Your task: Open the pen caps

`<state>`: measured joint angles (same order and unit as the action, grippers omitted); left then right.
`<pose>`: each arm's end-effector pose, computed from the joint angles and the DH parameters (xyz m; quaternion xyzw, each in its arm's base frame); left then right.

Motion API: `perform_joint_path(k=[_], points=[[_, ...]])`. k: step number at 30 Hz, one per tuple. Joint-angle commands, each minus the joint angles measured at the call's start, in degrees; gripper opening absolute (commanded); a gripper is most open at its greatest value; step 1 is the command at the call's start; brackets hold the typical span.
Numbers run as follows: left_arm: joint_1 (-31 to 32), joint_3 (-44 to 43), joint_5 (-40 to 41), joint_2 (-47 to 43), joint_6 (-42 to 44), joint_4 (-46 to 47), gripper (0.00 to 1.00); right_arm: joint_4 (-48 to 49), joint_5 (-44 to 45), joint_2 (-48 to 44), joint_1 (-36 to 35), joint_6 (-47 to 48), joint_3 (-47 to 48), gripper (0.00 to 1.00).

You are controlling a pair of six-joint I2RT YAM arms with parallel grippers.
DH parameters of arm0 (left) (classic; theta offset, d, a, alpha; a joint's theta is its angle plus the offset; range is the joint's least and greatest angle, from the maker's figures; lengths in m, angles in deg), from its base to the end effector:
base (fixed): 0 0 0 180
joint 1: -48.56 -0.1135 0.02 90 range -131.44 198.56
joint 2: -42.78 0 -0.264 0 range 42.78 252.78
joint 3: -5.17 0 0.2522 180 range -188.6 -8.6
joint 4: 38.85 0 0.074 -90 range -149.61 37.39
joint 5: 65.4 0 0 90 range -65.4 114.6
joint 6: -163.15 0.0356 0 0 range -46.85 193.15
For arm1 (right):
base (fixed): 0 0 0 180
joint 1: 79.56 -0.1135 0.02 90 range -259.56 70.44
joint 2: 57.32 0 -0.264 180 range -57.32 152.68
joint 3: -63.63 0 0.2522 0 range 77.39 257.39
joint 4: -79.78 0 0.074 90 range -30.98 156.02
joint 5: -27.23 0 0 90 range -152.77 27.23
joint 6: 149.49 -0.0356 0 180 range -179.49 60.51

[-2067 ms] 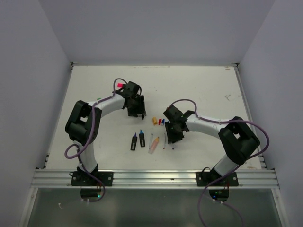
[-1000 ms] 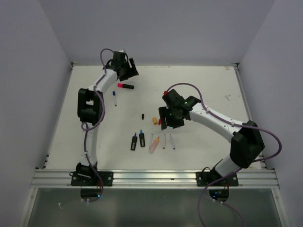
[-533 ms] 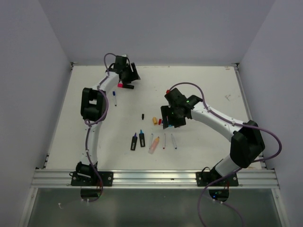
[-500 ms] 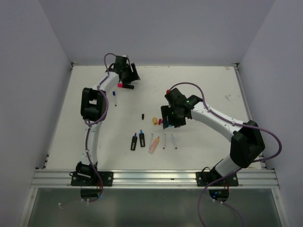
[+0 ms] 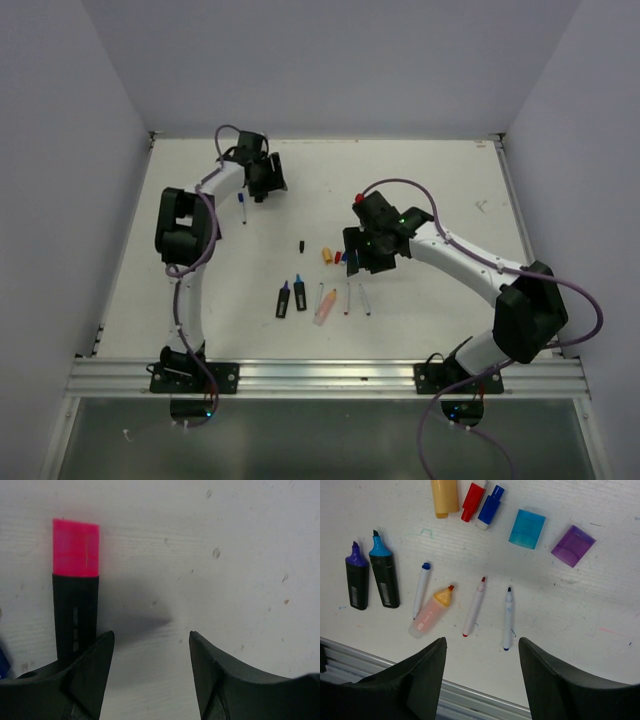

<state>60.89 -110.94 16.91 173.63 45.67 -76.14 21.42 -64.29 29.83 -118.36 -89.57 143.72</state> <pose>0.4912 -0.1122 0.1629 -0.1027 0.9381 -0.1701 0.2836 0.2353 0.1904 0.2465 -0.0771 0.9740 0.1311 0.1682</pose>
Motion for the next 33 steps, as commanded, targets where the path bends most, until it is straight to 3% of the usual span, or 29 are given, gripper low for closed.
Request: perform_joint_path(k=[1, 12, 17, 33], points=[[-0.39, 5.82, 1.44, -6.81, 3.13, -0.39, 0.65, 1.88, -1.21, -3.04, 0.31, -1.03, -0.75, 0.64], [-0.21, 8.13, 6.00, -16.50, 8.32, -1.08, 0.68, 3.03, -1.29, -5.68, 0.31, -2.78, -3.48, 0.64], [-0.30, 1.98, 10.93, -12.73, 11.92, -6.61, 0.71, 2.94, -1.38, -6.47, 0.31, -3.75, -3.92, 0.64], [-0.82, -3.65, 15.24, -2.97, 15.27, -2.75, 0.68, 0.39, -0.06, -8.14, 0.31, -5.07, -4.54, 0.64]])
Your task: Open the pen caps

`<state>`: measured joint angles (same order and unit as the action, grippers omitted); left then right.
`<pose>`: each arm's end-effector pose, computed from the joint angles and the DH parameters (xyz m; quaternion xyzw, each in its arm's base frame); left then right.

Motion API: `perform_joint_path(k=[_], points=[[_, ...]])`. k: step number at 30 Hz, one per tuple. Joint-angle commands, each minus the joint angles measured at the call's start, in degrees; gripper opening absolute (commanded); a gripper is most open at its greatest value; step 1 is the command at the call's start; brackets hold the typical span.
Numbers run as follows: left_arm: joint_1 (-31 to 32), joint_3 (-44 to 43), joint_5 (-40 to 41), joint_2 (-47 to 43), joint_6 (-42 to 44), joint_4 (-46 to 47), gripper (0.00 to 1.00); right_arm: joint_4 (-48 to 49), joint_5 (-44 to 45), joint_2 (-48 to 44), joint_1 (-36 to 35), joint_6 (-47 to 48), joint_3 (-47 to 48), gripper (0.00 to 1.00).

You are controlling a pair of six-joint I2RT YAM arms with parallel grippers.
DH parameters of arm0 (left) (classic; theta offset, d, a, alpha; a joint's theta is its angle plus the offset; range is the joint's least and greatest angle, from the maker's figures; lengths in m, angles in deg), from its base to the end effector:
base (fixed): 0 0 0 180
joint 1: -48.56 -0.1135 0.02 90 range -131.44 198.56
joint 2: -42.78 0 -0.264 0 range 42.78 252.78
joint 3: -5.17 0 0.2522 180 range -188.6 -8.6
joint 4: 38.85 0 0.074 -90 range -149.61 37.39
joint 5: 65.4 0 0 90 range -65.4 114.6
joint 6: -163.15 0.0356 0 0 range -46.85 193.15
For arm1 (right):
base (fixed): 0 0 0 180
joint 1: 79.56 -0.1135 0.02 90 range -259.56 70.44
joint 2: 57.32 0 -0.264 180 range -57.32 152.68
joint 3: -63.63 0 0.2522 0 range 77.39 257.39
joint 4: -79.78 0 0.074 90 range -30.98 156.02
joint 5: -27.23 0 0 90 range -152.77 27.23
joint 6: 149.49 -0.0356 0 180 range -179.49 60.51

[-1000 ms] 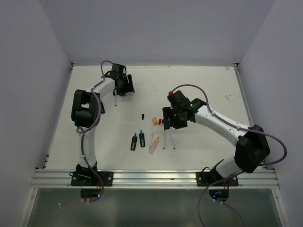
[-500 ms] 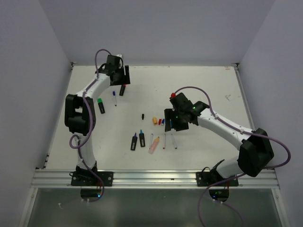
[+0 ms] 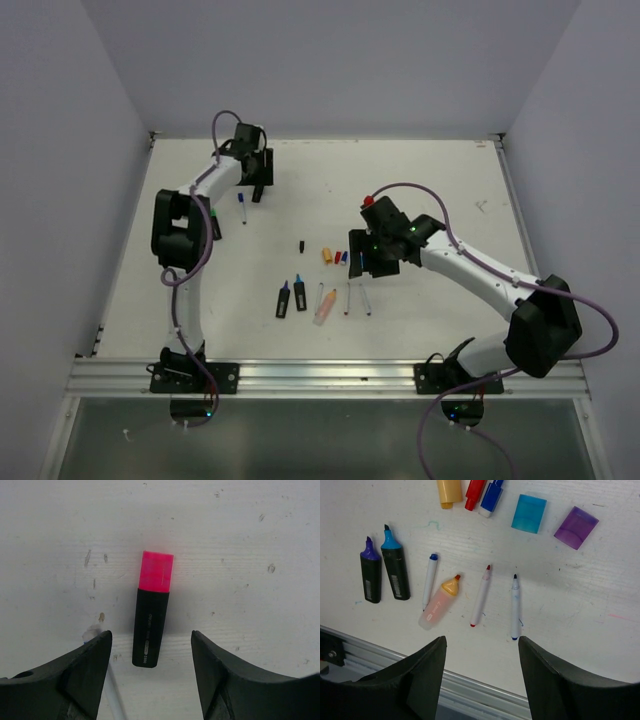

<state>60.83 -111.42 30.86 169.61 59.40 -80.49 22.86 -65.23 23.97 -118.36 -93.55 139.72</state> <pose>0.4835 -0.1012 0.1939 -0.0300 0.9435 -0.0231 0.3293 0.2191 0.1782 0.2547 -0.0453 0.9693 0.1598 0.1814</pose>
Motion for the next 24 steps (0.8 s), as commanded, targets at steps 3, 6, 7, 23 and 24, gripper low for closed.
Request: perform_joint_path(k=[3, 6, 7, 23, 24], points=[[-0.76, -2.82, 1.12, 2.02, 0.84, 1.86, 0.64, -1.14, 0.96, -2.11, 0.40, -1.09, -0.36, 0.64], [-0.76, -1.77, 0.42, 2.81, 0.58, 2.13, 0.58, -1.05, 1.05, -1.76, 0.31, -1.00, 0.08, 0.64], [-0.76, -1.42, 0.24, 2.73, 0.49, 2.30, 0.57, -1.05, 1.05, -1.67, 0.31, -1.00, 0.16, 0.64], [0.47, 3.24, 3.84, 5.62, 1.10, 3.36, 0.43, -1.31, 1.76, -0.88, 0.31, -0.04, 0.43, 0.64], [0.56, 3.51, 3.85, 5.80, 1.10, 3.53, 0.41, -1.40, 1.84, -0.88, 0.31, 0.05, 0.60, 0.64]])
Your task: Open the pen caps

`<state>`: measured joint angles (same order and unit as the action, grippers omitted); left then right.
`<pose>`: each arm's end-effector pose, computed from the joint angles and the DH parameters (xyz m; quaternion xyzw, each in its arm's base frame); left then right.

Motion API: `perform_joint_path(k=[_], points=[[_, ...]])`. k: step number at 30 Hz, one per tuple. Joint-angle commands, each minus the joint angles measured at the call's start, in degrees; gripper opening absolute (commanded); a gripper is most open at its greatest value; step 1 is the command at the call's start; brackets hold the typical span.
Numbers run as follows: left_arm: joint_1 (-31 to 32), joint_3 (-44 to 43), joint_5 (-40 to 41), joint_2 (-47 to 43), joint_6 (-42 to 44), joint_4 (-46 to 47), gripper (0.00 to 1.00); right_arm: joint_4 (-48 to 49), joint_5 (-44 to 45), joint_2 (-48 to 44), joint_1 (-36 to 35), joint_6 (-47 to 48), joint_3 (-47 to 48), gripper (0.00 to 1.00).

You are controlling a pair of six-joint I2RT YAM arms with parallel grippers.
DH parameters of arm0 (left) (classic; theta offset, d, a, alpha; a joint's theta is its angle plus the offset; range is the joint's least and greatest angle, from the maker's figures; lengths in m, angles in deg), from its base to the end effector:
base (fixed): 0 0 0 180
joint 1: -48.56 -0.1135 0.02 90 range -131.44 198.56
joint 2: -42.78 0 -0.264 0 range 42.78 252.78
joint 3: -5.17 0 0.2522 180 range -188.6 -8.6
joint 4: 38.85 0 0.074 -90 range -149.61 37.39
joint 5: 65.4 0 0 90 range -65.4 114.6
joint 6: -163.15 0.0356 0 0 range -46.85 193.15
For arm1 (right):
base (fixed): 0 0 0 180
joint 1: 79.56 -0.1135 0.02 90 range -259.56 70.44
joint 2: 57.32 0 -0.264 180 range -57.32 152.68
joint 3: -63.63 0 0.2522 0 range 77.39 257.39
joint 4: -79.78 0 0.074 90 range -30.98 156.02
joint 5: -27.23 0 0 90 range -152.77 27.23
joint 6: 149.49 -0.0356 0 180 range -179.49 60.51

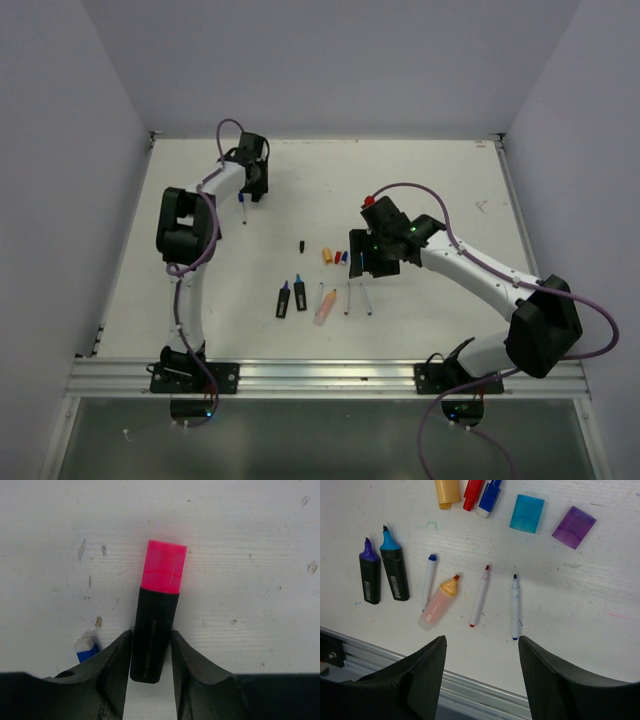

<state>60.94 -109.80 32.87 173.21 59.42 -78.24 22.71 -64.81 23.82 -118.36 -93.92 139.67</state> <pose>0.4867 -0.1016 0.1579 -0.0330 0.9505 -0.0011 0.3089 0.2187 0.1775 0.2550 -0.0413 0.9696 0.1573 0.1827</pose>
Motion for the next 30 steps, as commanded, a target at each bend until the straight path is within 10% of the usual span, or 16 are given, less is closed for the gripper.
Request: perform_joint_path(k=[1, 9, 18, 30], points=[[0.62, 2.24, 1.92, 2.37, 1.08, 1.37, 0.37, -1.51, 1.60, -0.55, 0.31, 0.33, 0.91, 0.64], [1.24, 2.95, 1.40, -0.26, 0.20, 0.32, 0.00, -2.48, 0.81, -0.72, 0.31, 0.95, 3.37, 0.64], [3.35, 6.37, -2.47, -14.84, -4.54, -6.10, 0.00, -2.74, -0.85, 0.76, 0.40, 3.06, 8.20, 0.64], [10.37, 32.64, -16.18, -40.68, -8.76, -2.94, 0.00, -2.66, -8.85, 6.65, 1.62, 2.80, 16.81, 0.64]])
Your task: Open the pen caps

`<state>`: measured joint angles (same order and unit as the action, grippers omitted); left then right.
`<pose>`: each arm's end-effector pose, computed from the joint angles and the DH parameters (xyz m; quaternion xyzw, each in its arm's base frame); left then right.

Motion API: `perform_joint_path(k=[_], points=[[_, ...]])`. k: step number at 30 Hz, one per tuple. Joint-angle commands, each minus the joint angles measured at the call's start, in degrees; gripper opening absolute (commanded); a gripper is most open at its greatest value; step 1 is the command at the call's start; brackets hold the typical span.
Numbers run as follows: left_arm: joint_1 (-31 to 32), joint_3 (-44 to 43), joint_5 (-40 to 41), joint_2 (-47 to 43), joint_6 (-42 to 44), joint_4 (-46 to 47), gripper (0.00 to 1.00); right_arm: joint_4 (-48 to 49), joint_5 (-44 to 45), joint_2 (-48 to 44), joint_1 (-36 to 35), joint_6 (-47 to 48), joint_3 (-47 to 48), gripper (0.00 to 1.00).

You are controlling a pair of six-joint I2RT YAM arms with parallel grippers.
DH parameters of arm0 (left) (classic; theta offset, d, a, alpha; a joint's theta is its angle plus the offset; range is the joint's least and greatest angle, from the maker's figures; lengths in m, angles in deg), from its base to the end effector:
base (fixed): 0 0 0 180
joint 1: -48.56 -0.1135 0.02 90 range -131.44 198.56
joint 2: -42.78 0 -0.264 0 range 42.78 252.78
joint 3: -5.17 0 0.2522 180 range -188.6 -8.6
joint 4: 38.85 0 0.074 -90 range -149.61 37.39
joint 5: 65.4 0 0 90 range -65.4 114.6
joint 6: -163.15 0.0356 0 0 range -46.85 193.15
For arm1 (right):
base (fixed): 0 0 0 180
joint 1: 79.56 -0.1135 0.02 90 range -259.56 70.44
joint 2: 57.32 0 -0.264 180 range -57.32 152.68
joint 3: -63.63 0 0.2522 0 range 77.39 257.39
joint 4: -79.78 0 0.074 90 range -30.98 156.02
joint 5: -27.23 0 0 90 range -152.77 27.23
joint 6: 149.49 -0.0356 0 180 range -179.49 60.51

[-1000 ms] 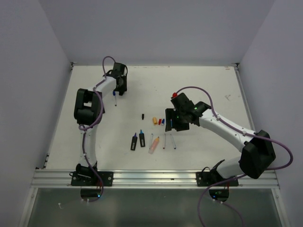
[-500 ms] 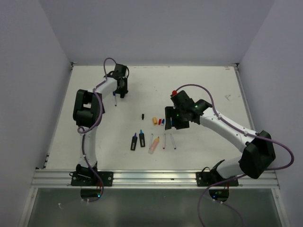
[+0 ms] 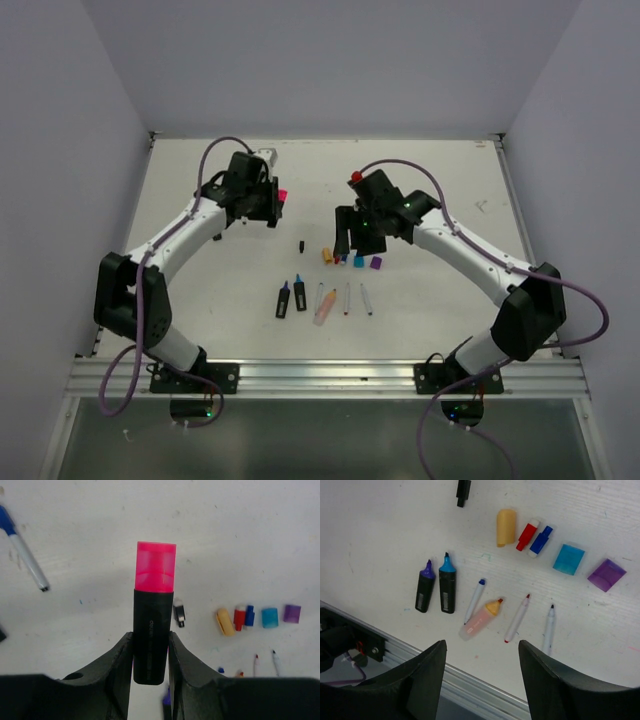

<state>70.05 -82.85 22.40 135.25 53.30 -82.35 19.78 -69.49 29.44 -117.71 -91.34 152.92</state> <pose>0.3309 -0.1318 0.2763 0.0202 0.9331 -0.1434 0.3293 0.2458 0.1984 0.2960 -0.0691 0.9560 0.2065 0.1968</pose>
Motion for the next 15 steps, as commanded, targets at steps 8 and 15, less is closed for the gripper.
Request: perform_joint_path(k=[8, 15], points=[[4.52, 13.17, -7.29, -10.72, -5.80, 2.05, 0.00, 4.84, -13.58, 6.04, 6.15, -4.61, 8.32, 0.73], [5.40, 13.96, -7.91, -13.98, -5.46, 1.26, 0.00, 10.98, -22.08, 11.66, 7.39, -8.56, 12.10, 0.75]])
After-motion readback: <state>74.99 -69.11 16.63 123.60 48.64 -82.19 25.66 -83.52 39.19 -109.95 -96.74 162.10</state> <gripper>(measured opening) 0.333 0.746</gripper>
